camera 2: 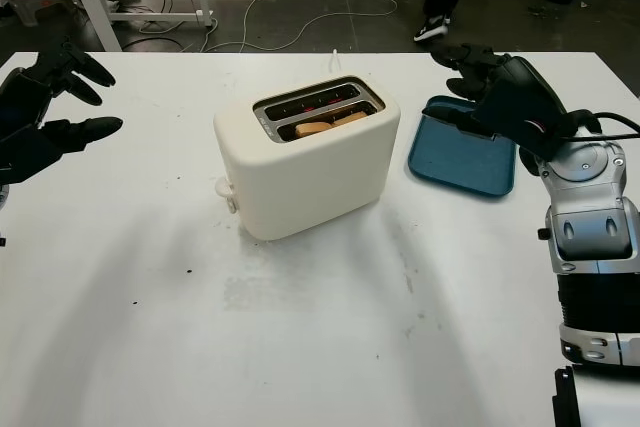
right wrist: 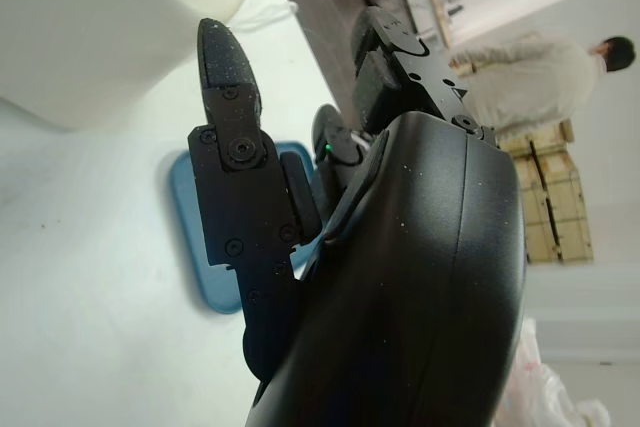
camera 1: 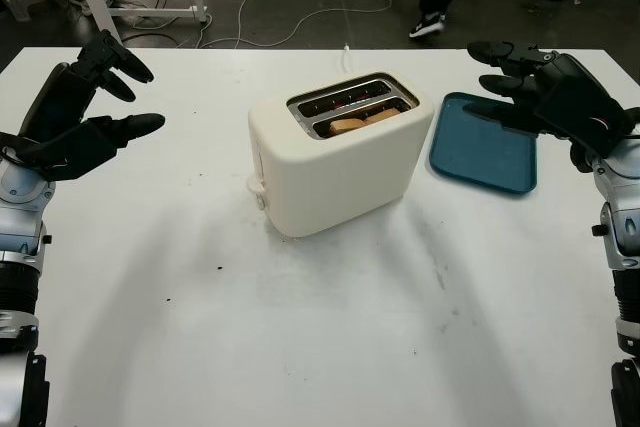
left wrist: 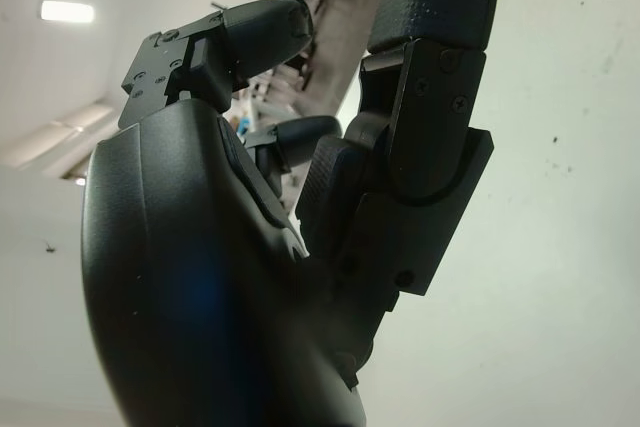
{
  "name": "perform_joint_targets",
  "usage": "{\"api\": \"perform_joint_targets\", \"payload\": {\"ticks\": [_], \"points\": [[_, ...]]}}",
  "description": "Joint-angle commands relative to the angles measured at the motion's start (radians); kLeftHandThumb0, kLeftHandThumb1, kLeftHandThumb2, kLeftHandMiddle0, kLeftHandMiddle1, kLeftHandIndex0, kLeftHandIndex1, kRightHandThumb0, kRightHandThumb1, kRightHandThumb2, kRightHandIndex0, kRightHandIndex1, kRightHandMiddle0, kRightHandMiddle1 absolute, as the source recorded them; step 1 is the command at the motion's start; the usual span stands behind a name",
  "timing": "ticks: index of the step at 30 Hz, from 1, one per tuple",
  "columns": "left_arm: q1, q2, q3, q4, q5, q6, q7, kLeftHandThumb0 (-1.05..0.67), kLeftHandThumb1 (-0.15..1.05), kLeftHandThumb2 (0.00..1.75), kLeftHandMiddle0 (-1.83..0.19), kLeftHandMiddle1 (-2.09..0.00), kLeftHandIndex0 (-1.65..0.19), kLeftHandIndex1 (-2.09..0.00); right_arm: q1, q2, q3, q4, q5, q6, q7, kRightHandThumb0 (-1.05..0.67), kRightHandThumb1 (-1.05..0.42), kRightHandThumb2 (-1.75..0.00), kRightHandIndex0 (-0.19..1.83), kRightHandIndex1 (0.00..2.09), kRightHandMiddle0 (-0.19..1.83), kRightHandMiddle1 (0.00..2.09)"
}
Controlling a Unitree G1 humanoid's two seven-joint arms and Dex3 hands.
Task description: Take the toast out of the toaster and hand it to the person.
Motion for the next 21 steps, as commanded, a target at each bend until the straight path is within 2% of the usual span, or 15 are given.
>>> {"api": "perform_joint_targets", "payload": {"ticks": [1,21], "points": [[0.005,0.009,0.004,-0.003,-0.005,-0.006,0.001,-1.05,0.92,0.22,-0.14,-1.71,-0.09,-1.64,0.009,-0.009,0.003,-0.016,-0.008,-0.014,-0.004,-0.5,-0.92,-0.09,0.45,0.01,0.4,0.01],[0.006,0.014,0.0,-0.006,0.003,-0.01,0.002,-1.05,0.92,0.22,-0.14,-1.71,-0.08,-1.66,-0.011,0.009,-0.019,-0.003,0.05,0.019,0.017,-0.43,-0.92,-0.08,0.4,0.0,0.37,0.0]]}}
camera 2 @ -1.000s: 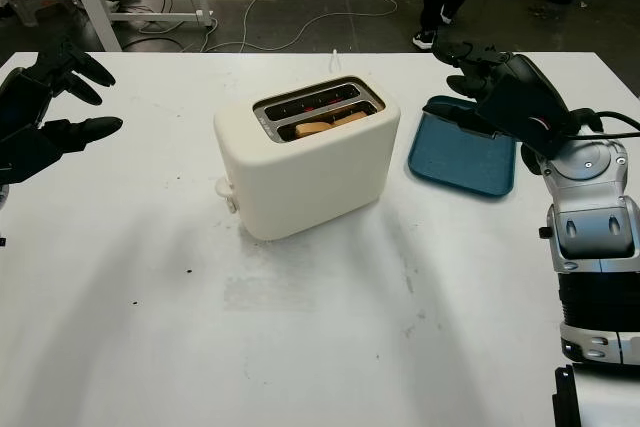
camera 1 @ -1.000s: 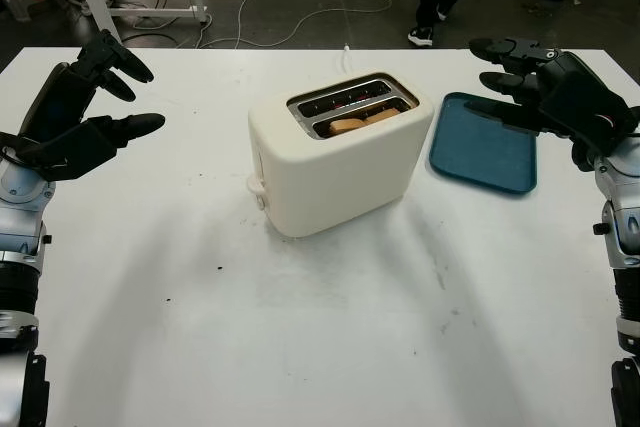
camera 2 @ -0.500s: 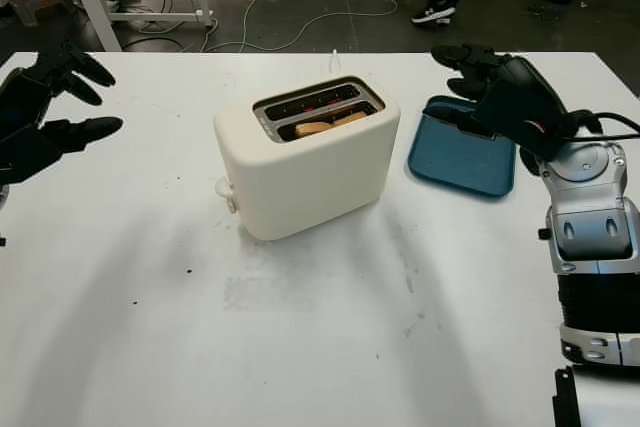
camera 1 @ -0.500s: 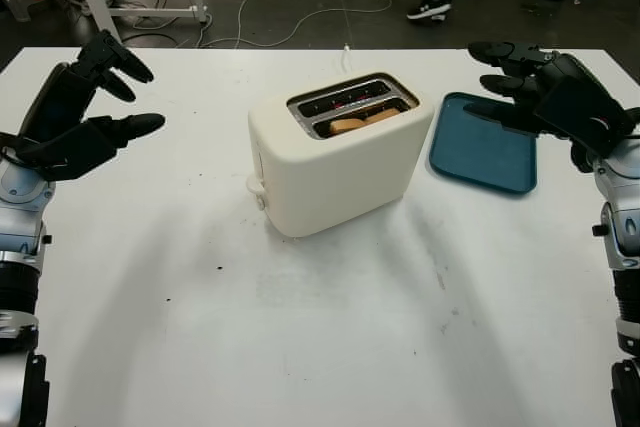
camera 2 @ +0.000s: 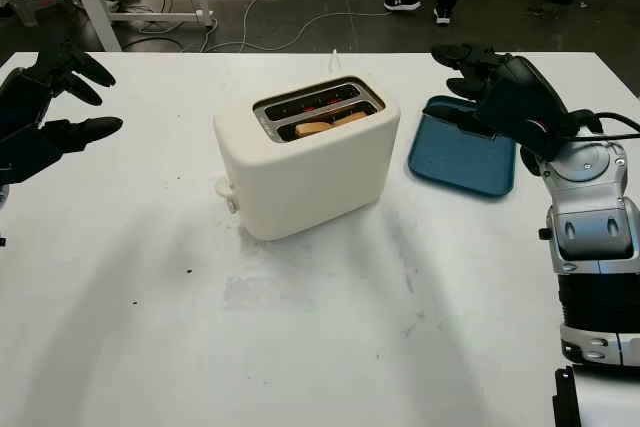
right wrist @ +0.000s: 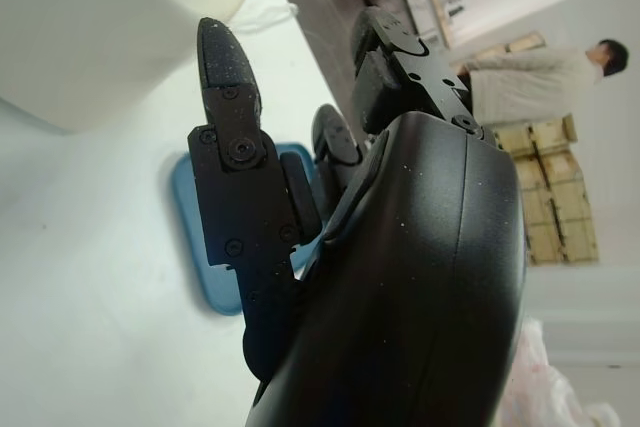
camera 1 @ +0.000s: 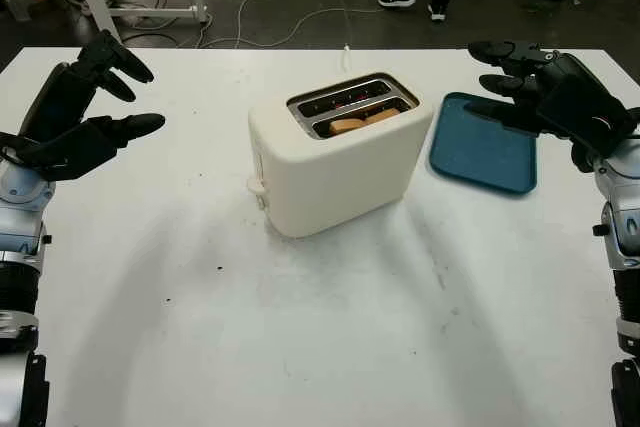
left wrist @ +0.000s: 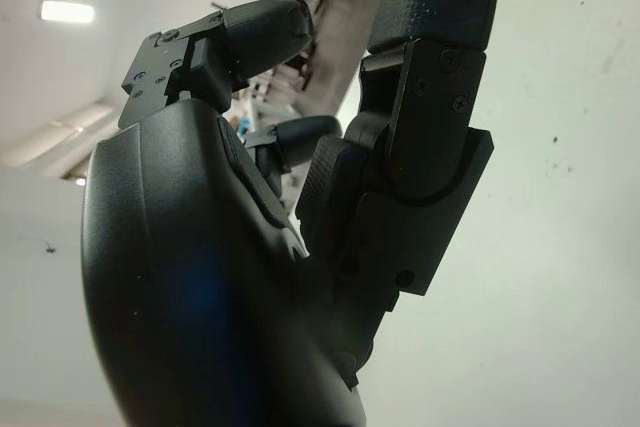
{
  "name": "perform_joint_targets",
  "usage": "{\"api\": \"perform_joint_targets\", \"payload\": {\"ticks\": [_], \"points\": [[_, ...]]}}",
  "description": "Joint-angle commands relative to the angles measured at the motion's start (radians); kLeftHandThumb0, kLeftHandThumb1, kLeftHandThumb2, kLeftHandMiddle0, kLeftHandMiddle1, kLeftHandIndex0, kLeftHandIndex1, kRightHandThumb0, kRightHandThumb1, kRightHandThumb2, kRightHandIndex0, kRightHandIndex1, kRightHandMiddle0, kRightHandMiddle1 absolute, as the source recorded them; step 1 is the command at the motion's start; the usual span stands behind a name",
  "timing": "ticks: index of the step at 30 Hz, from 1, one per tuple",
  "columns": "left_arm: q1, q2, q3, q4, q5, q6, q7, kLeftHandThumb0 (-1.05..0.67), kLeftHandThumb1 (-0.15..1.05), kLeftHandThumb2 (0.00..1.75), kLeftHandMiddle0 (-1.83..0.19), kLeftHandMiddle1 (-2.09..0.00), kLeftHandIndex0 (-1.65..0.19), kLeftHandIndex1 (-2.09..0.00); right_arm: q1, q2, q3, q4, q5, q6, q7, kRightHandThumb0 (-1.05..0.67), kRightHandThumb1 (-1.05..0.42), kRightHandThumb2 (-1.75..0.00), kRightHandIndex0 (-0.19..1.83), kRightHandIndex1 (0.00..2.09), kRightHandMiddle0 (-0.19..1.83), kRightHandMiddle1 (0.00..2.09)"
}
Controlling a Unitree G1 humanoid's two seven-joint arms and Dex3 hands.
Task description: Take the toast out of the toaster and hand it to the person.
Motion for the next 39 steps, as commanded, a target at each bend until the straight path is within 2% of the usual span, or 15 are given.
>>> {"api": "perform_joint_targets", "payload": {"ticks": [1,21,27,39], "points": [[0.005,0.014,0.001,-0.006,0.003,-0.01,0.002,-1.05,0.92,0.23,-0.14,-1.71,-0.08,-1.66,-0.011,0.005,-0.008,-0.003,0.02,0.009,0.006,-0.43,-0.92,-0.08,0.4,0.0,0.37,0.0],[-0.003,-0.005,0.015,0.027,-0.024,-0.016,0.011,-1.05,0.92,0.21,-0.11,-1.73,-0.1,-1.64,0.007,0.016,-0.026,-0.042,0.059,0.038,-0.001,-0.42,-0.92,-0.07,0.39,0.0,0.37,0.0],[-0.006,0.0,0.007,0.031,-0.004,-0.008,0.029,-1.05,0.92,0.24,-0.03,-1.75,-0.01,-1.71,0.043,0.002,-0.014,-0.09,0.007,0.019,-0.027,-0.46,-0.92,-0.09,0.44,0.03,0.4,0.02],[-0.001,0.018,-0.008,0.025,0.039,0.013,0.044,-1.05,0.92,0.25,0.0,-1.74,0.0,-1.59,0.067,0.002,-0.014,-0.111,-0.021,0.005,-0.027,-0.46,-0.92,-0.12,0.46,0.02,0.41,0.01]]}}
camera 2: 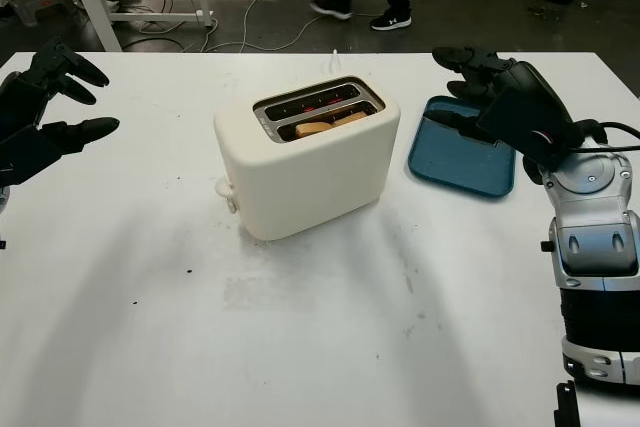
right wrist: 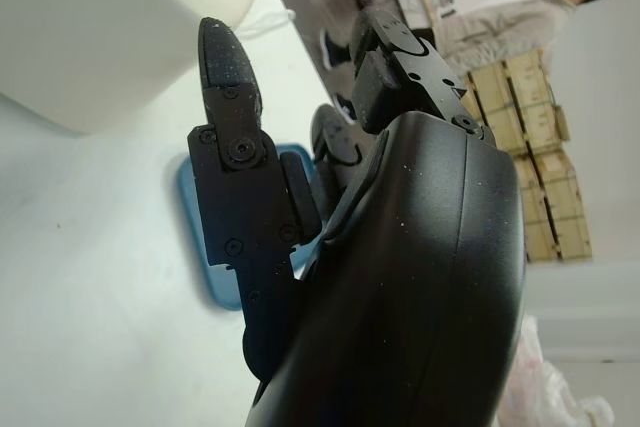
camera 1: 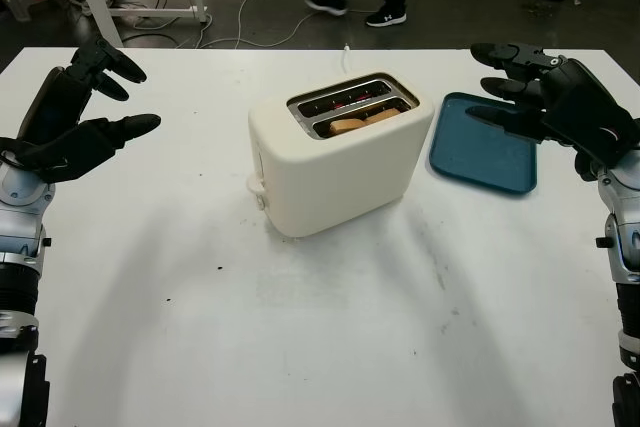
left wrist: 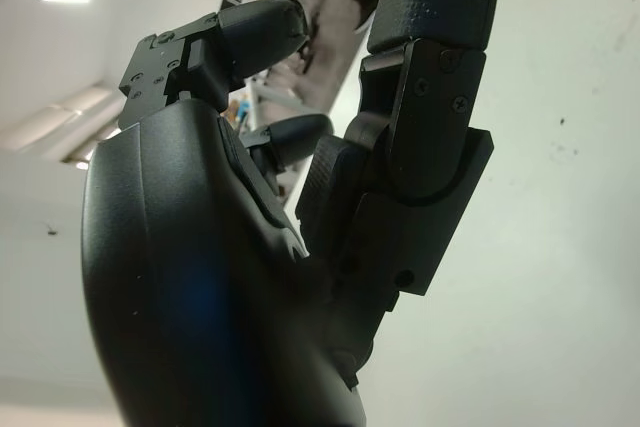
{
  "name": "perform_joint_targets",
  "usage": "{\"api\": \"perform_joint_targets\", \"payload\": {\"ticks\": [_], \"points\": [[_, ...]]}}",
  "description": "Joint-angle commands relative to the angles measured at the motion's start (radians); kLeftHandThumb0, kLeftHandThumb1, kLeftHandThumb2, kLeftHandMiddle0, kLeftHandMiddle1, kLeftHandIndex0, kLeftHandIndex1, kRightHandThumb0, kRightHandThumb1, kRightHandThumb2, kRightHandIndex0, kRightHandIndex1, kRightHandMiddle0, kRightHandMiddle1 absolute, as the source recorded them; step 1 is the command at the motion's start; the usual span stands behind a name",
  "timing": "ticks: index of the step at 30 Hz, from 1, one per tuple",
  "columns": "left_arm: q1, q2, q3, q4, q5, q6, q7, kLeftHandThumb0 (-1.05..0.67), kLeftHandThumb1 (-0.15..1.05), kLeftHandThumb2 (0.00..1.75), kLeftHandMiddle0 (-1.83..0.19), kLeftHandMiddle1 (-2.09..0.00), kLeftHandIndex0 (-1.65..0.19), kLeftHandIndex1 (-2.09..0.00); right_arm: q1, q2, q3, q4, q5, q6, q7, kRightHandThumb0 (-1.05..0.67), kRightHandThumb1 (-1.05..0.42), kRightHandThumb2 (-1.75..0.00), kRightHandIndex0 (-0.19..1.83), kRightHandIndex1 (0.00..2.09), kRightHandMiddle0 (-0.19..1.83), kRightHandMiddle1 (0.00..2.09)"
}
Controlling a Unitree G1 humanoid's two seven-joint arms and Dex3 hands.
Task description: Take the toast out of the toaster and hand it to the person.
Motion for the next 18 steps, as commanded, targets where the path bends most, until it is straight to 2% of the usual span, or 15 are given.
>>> {"api": "perform_joint_targets", "payload": {"ticks": [1,10,14,18], "points": [[-0.001,0.018,-0.005,-0.007,0.012,0.001,0.004,-1.05,0.92,0.24,0.0,-1.71,0.0,-1.58,0.007,-0.002,0.0,-0.009,0.001,-0.019,-0.004,-0.45,-0.92,-0.12,0.46,0.02,0.41,0.01],[0.003,0.017,-0.006,-0.021,0.006,0.015,-0.009,-1.05,0.92,0.23,0.0,-1.69,0.0,-1.54,-0.001,0.006,-0.008,-0.008,0.039,0.006,0.017,-0.39,-0.92,-0.11,0.43,0.0,0.38,0.0],[0.005,0.013,-0.003,-0.022,-0.002,0.006,-0.015,-1.05,0.92,0.22,0.0,-1.7,0.0,-1.53,-0.003,0.006,-0.011,0.003,0.049,-0.005,0.022,-0.42,-0.92,-0.1,0.42,0.0,0.38,0.0],[-0.003,-0.006,0.004,0.001,-0.066,-0.011,-0.068,-1.05,0.92,0.16,0.0,-1.68,0.0,-1.52,-0.007,0.015,-0.013,-0.018,0.069,0.047,0.018,-0.36,-0.92,-0.1,0.4,0.0,0.37,0.0]]}}
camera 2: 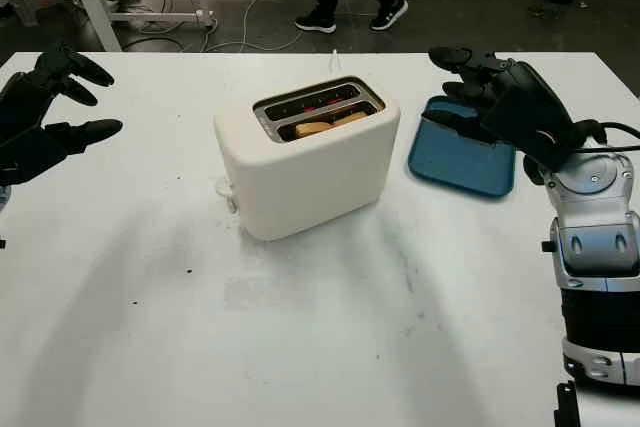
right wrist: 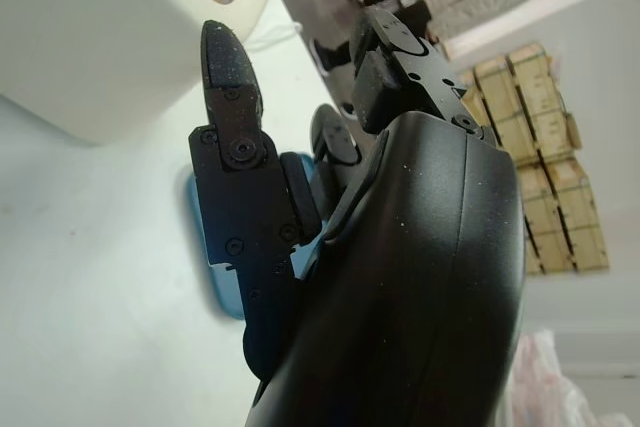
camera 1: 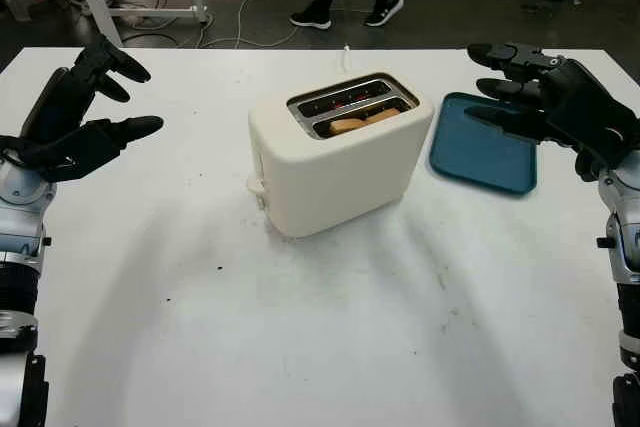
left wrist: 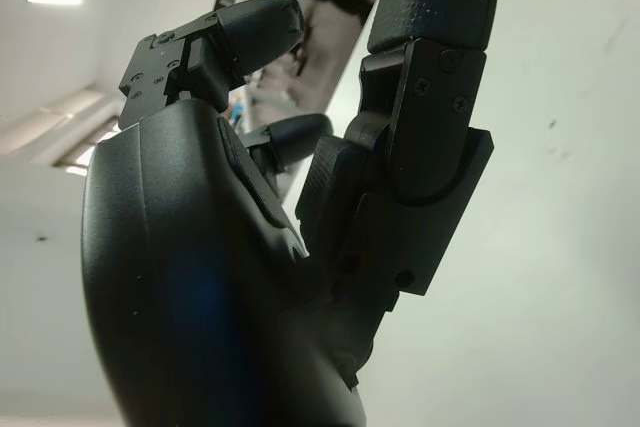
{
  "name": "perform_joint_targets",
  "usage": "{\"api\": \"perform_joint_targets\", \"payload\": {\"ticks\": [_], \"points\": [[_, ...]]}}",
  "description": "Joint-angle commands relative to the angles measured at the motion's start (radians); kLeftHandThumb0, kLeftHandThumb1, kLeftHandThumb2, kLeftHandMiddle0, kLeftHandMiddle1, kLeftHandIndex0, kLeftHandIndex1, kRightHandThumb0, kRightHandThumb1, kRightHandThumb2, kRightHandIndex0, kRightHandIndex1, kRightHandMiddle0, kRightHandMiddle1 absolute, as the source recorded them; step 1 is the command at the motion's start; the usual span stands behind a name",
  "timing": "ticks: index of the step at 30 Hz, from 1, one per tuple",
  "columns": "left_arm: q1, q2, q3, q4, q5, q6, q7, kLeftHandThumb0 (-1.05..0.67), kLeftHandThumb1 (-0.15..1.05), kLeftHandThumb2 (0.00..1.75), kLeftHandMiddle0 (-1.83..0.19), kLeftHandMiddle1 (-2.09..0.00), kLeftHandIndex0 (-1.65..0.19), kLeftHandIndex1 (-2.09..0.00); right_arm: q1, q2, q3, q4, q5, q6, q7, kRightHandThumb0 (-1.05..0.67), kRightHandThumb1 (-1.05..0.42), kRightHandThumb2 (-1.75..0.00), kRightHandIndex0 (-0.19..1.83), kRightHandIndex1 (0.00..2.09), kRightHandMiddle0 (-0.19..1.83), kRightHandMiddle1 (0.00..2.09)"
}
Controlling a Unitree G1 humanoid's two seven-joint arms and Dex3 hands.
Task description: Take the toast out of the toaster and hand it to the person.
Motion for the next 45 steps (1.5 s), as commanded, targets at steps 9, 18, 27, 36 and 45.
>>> {"api": "perform_joint_targets", "payload": {"ticks": [9,18,27,36,45], "points": [[-0.014,-0.017,0.0,0.032,-0.052,-0.028,-0.064,-1.05,0.92,0.08,0.0,-1.68,0.0,-1.53,-0.006,0.01,-0.004,-0.028,0.037,0.044,0.001,-0.33,-0.92,-0.1,0.38,0.01,0.35,0.01],[-0.018,-0.021,0.008,0.042,-0.06,-0.029,-0.084,-1.05,0.92,0.08,0.0,-1.67,0.0,-1.53,-0.004,0.02,-0.005,-0.049,0.051,0.077,-0.004,-0.28,-0.92,-0.13,0.36,0.0,0.34,0.0],[-0.017,-0.015,-0.009,0.034,-0.044,-0.026,-0.089,-1.05,0.92,0.13,0.0,-1.59,0.0,-1.45,-0.005,0.017,-0.005,-0.035,0.053,0.064,0.004,-0.31,-0.92,-0.13,0.36,0.0,0.34,0.0],[-0.021,-0.02,-0.006,0.031,-0.049,-0.019,-0.095,-1.05,0.92,0.1,0.0,-1.57,0.0,-1.44,-0.008,0.023,-0.006,-0.04,0.058,0.077,0.0,-0.33,-0.92,-0.12,0.36,0.01,0.35,0.0],[-0.029,-0.03,0.006,0.051,-0.088,-0.033,-0.112,-1.05,0.91,0.03,0.0,-1.59,0.0,-1.46,-0.019,0.025,0.005,-0.041,0.055,0.086,0.004,-0.3,-0.92,-0.14,0.35,0.0,0.33,0.0]]}}
